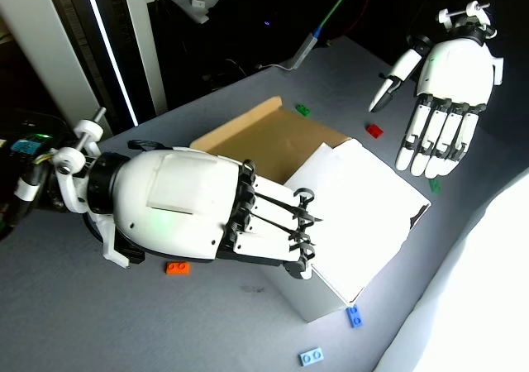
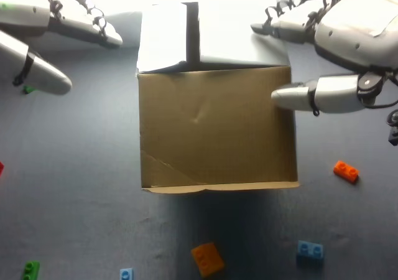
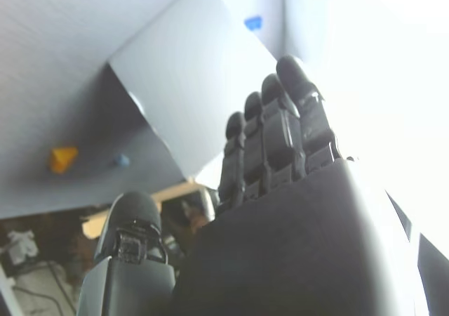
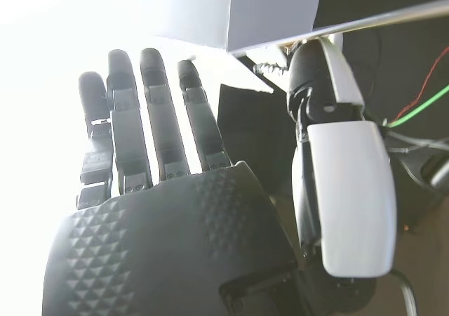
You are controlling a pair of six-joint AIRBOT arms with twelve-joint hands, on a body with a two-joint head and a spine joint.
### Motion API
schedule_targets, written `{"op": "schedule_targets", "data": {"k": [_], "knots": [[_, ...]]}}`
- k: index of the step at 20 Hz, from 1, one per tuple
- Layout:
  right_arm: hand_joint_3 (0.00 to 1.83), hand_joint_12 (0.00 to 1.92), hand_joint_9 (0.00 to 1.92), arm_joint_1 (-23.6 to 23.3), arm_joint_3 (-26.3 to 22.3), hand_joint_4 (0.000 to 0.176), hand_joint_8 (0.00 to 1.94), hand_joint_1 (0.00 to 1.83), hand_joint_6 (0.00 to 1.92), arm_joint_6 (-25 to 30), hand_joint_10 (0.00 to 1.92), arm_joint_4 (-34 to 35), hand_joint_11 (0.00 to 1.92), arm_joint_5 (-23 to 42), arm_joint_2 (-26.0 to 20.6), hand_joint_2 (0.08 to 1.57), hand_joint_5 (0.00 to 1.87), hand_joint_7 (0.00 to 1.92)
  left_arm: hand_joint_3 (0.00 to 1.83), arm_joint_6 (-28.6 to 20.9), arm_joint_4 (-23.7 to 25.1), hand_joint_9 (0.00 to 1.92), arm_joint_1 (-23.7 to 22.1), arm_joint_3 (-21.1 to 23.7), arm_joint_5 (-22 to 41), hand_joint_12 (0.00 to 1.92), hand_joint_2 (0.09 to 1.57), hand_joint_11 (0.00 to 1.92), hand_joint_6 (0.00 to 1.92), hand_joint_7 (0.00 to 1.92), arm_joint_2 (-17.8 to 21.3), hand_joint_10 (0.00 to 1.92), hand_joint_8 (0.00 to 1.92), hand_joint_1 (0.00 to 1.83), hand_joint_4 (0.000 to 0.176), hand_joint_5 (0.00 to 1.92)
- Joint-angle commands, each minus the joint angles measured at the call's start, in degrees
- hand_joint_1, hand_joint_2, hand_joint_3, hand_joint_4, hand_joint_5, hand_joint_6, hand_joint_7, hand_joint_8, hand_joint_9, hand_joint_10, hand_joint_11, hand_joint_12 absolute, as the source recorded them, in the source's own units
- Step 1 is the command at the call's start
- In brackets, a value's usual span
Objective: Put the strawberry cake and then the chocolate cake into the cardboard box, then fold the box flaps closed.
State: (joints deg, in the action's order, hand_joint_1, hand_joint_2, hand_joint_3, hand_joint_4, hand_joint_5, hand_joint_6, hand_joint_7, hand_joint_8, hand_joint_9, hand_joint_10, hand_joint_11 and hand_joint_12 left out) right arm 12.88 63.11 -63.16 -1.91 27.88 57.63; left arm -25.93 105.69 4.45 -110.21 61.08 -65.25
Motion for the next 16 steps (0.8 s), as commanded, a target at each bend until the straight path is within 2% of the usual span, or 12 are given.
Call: {"op": "schedule_targets", "data": {"k": [1,7,9,10,14,16], "knots": [[0.00,1.04,0.44,-0.63,0.43,0.000,0.00,0.24,0.01,-0.20,0.00,0.27,0.00,5.00,-0.55,1.15,0.27,0.38,0.00,0.48,-4.75,0.19,0.37,-0.26,2.22,0.76,1.24,0.00,0.00,0.18,0.30,0.01,0.00,0.00,0.000,0.13],[0.00,1.07,0.44,-0.84,1.42,0.000,0.00,0.26,0.01,-0.36,0.00,-1.55,0.00,0.21,0.35,1.14,0.30,0.39,0.00,4.34,-6.58,0.20,6.20,0.89,4.14,0.71,1.23,0.00,0.00,0.18,0.96,0.00,0.00,0.00,0.000,0.14],[0.00,1.06,0.44,-0.82,1.41,0.000,0.00,0.25,0.01,-0.35,0.00,-1.55,0.00,1.40,0.36,1.14,0.30,0.38,0.00,5.36,-7.23,0.20,7.57,1.93,4.32,0.71,1.24,0.00,0.00,0.18,1.43,0.00,0.00,0.00,0.000,0.14],[0.00,1.06,0.45,-0.80,1.40,0.000,0.00,0.26,0.01,-0.34,0.00,-1.42,0.00,2.65,0.32,1.13,0.31,0.39,0.00,5.75,-7.46,0.22,8.14,2.62,4.39,0.80,1.23,0.00,0.01,0.20,1.77,0.01,0.00,0.00,0.000,0.15],[0.00,1.07,0.45,-1.65,-0.62,0.000,0.00,0.23,0.00,0.24,0.00,3.18,0.00,4.88,-2.87,1.14,0.29,0.37,0.00,7.89,-10.15,0.22,9.95,5.62,5.70,0.82,1.23,0.00,0.00,0.21,3.14,0.01,0.01,0.00,0.000,0.15],[0.00,1.04,0.44,-1.37,-2.20,0.000,0.00,0.23,0.00,3.69,0.00,3.30,0.00,6.70,-5.96,1.14,0.29,0.38,0.00,8.17,-11.08,0.21,10.83,7.22,6.76,0.75,1.23,0.00,0.00,0.19,3.78,0.00,0.00,0.00,0.000,0.14]]}}
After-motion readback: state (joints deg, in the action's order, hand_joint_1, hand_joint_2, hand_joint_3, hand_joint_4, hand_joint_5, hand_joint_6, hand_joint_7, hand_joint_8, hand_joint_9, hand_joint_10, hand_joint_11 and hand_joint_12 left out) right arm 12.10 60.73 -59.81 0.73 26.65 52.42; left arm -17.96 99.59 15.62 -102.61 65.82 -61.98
